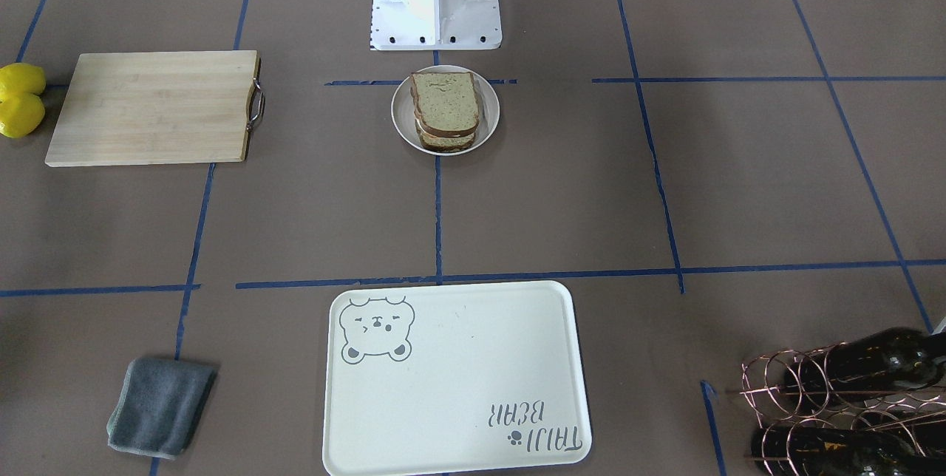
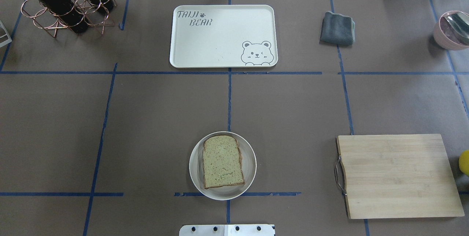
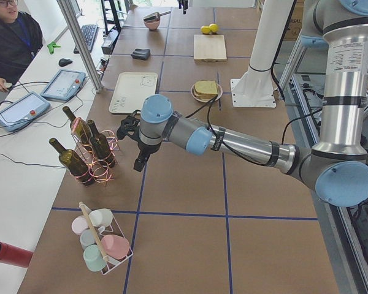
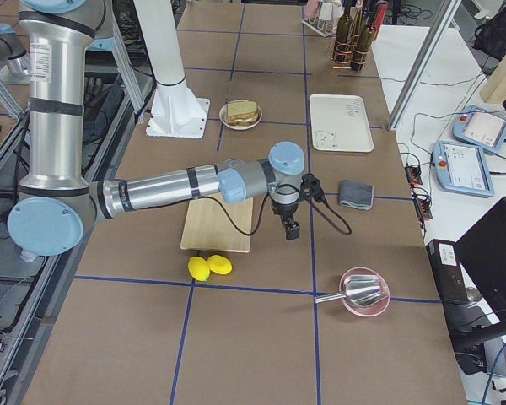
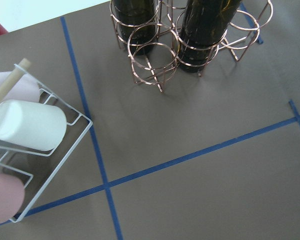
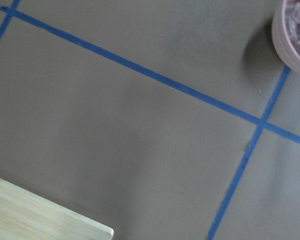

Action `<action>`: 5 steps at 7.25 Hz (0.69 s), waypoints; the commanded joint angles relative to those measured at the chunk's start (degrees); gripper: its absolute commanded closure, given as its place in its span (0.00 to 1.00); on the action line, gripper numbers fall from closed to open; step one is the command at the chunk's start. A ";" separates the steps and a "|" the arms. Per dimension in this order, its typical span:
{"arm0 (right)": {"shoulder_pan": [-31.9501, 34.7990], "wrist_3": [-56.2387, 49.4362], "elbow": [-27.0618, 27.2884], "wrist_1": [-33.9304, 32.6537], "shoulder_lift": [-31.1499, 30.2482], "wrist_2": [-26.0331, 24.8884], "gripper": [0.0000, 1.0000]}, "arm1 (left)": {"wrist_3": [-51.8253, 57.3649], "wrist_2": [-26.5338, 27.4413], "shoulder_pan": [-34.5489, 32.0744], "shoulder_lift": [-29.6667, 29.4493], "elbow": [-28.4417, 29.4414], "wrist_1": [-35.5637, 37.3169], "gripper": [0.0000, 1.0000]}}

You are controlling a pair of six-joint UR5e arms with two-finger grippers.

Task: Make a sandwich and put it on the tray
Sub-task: 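Move the left gripper toward the edge of the white plate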

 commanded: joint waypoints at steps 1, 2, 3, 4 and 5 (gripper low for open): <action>6.58 -2.19 0.10 -0.72 -5.80 -0.06 0.00 | -13.67 0.11 12.99 -0.17 -1.13 -12.52 0.00; 6.78 -2.19 0.19 -0.63 -6.08 -0.06 0.00 | -21.48 1.16 18.19 -1.91 -2.09 -13.79 0.00; 6.78 -2.10 0.28 -0.54 -6.17 0.03 0.00 | -32.00 5.00 24.33 -4.02 -3.93 -13.80 0.00; 6.78 -2.10 0.19 -0.54 -6.17 0.03 0.00 | -44.89 10.08 31.96 -5.61 -6.21 -13.80 0.00; 6.78 -2.10 0.19 -0.46 -6.17 0.12 0.00 | -54.94 13.96 38.65 -8.06 -6.58 -13.80 0.00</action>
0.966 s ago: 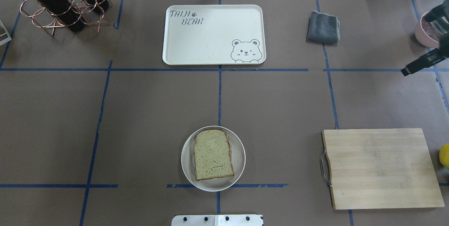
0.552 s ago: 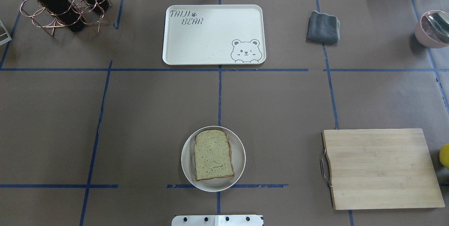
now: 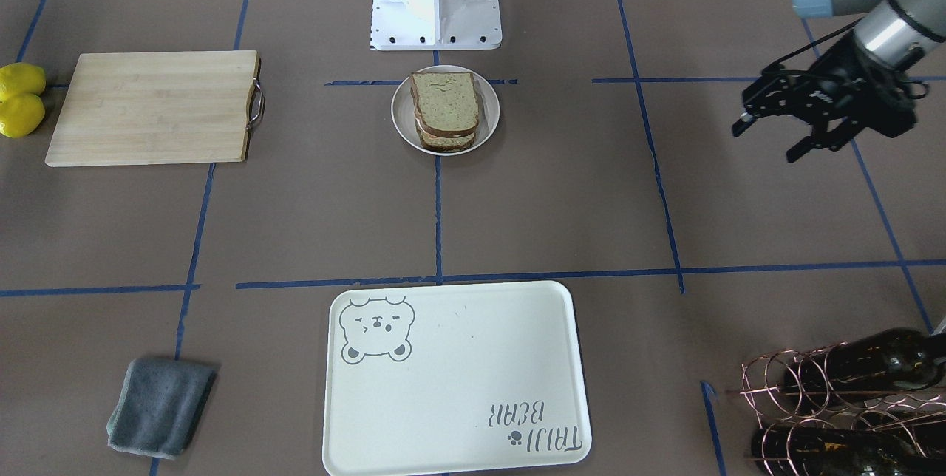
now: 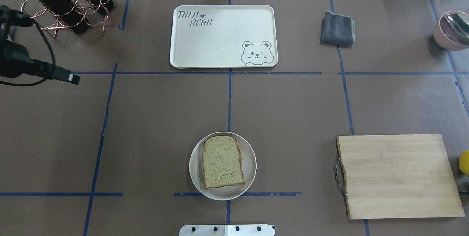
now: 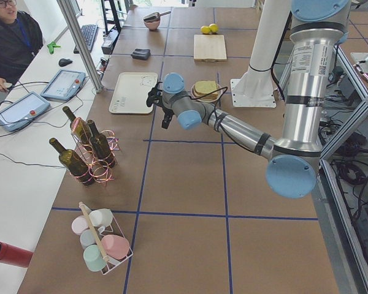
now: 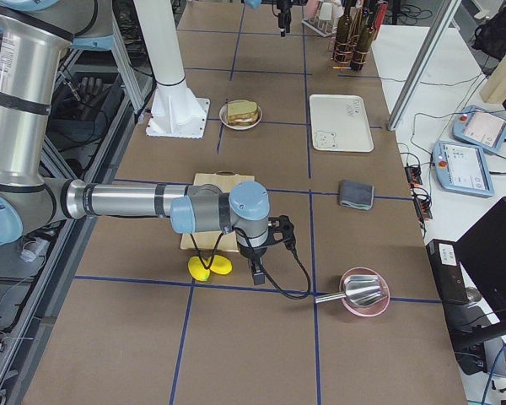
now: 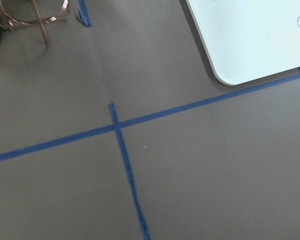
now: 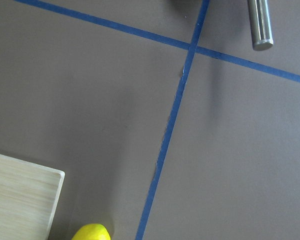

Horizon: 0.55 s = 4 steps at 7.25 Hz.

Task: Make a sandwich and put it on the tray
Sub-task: 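Move the left gripper toward the edge of the white plate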

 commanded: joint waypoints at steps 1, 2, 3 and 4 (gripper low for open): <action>0.05 0.09 -0.01 0.17 -0.32 0.08 0.00 | -18.44 9.07 13.96 -4.90 -1.28 0.13 0.00; 0.05 0.09 -0.01 0.17 -0.41 0.08 0.00 | -22.93 12.50 18.89 -6.05 -1.37 0.13 0.00; 0.05 0.09 -0.01 0.17 -0.41 0.08 0.00 | -28.98 17.76 24.50 -7.37 -1.28 0.13 0.00; 0.05 0.09 -0.01 0.17 -0.41 0.08 0.00 | -34.70 23.29 29.43 -8.52 -0.84 0.13 0.01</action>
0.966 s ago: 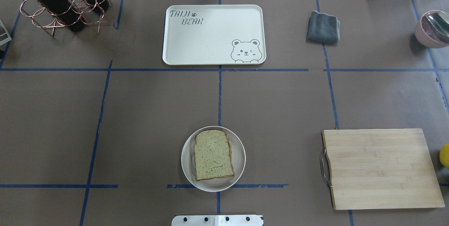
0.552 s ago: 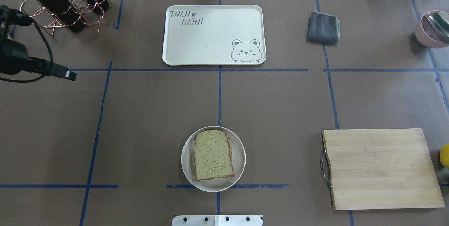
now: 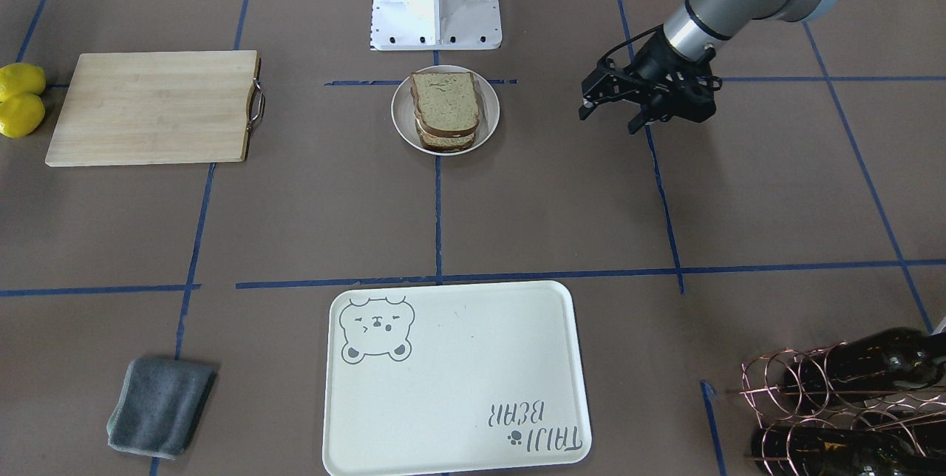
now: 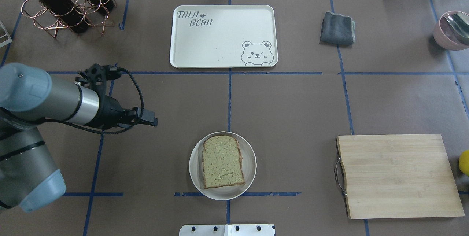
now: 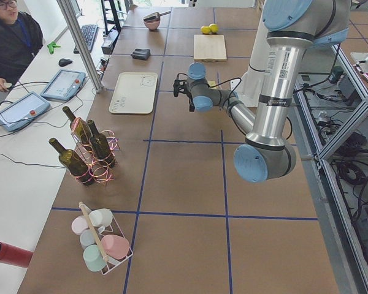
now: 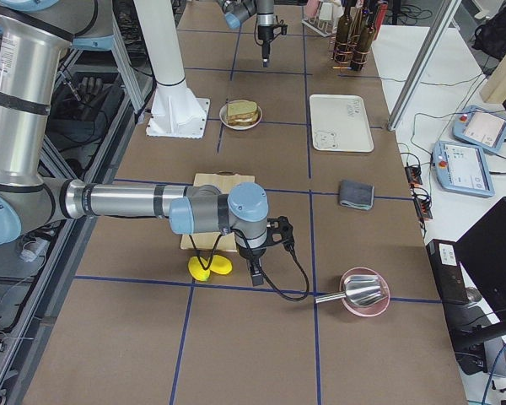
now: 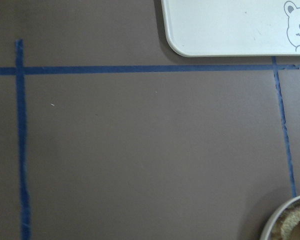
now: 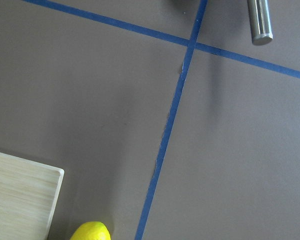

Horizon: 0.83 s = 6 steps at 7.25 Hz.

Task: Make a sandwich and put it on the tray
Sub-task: 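Move the left gripper toward the edge of the white plate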

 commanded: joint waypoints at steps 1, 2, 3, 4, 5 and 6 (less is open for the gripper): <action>0.00 0.09 0.00 0.00 -0.03 0.09 0.00 | -9.28 10.97 10.36 -3.55 1.38 0.01 0.02; 0.00 0.09 0.09 0.00 -0.03 0.09 0.00 | -9.56 12.50 11.19 -6.09 4.09 -0.08 0.02; 0.00 0.18 0.17 0.00 -0.03 0.09 0.00 | -10.00 12.77 11.45 -6.64 5.59 -0.34 0.12; 0.00 0.18 0.17 0.00 -0.12 0.09 0.00 | -9.92 12.69 12.15 -6.99 6.39 -0.43 0.26; 0.00 0.18 0.17 0.00 -0.12 0.09 0.00 | -9.92 12.69 12.33 -7.69 7.36 -0.52 0.32; 0.00 0.18 0.17 0.00 -0.12 0.09 0.00 | -9.92 12.60 12.51 -8.65 8.58 -0.78 0.32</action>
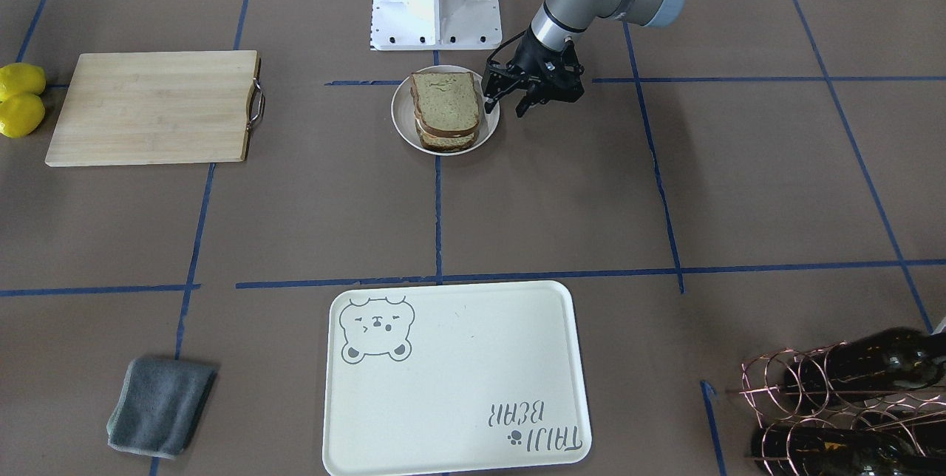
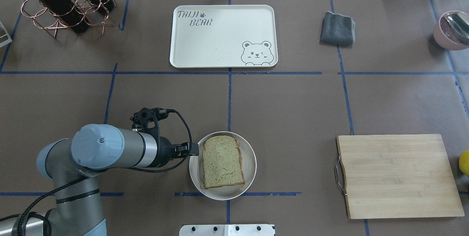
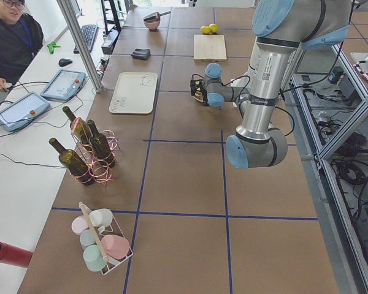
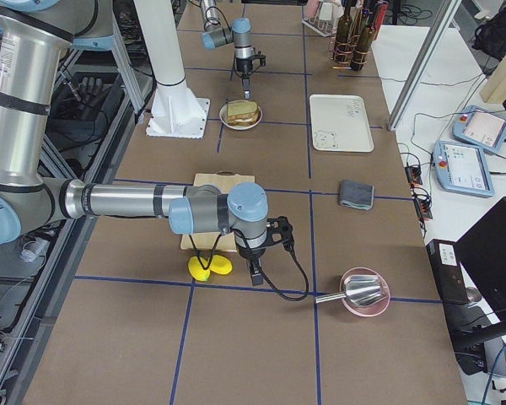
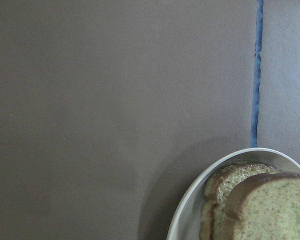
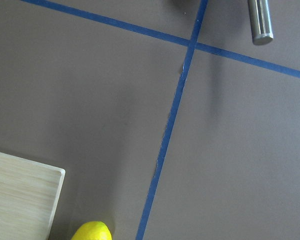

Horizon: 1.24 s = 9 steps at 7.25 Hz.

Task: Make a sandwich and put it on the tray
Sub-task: 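Grasp the rim of the white plate with the left gripper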

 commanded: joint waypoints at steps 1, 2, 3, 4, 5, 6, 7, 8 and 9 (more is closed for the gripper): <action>0.00 0.00 0.01 0.00 0.07 0.00 0.00 | 0.23 -0.02 1.27 -1.04 2.46 -2.07 0.33; 0.00 0.00 0.01 0.00 -0.01 0.00 0.00 | 0.32 -0.02 1.46 -0.96 3.60 -3.57 0.35; 0.00 0.00 0.01 0.00 0.07 0.00 0.00 | 0.41 -0.02 1.54 -0.87 3.70 -3.84 0.41; 0.00 0.00 0.09 0.00 0.07 0.00 0.00 | 0.32 -0.19 1.55 -0.78 3.18 -3.85 0.68; 0.00 0.09 0.10 0.00 0.07 0.00 0.00 | 0.41 -0.28 1.55 -0.52 2.82 -3.85 0.93; 0.00 0.27 0.10 0.00 0.07 0.00 0.00 | 0.32 -0.28 1.55 -0.43 2.73 -3.85 1.00; 0.00 0.27 0.10 0.00 0.07 0.00 0.00 | 0.32 -0.19 1.55 -0.25 2.65 -3.85 1.00; -0.09 0.27 0.01 0.00 0.07 0.00 0.00 | 0.32 -0.10 1.46 -0.16 2.64 -3.85 1.00; -0.09 0.36 -0.08 0.09 0.16 0.00 0.00 | 0.41 -0.28 1.46 -0.25 2.38 -3.85 1.00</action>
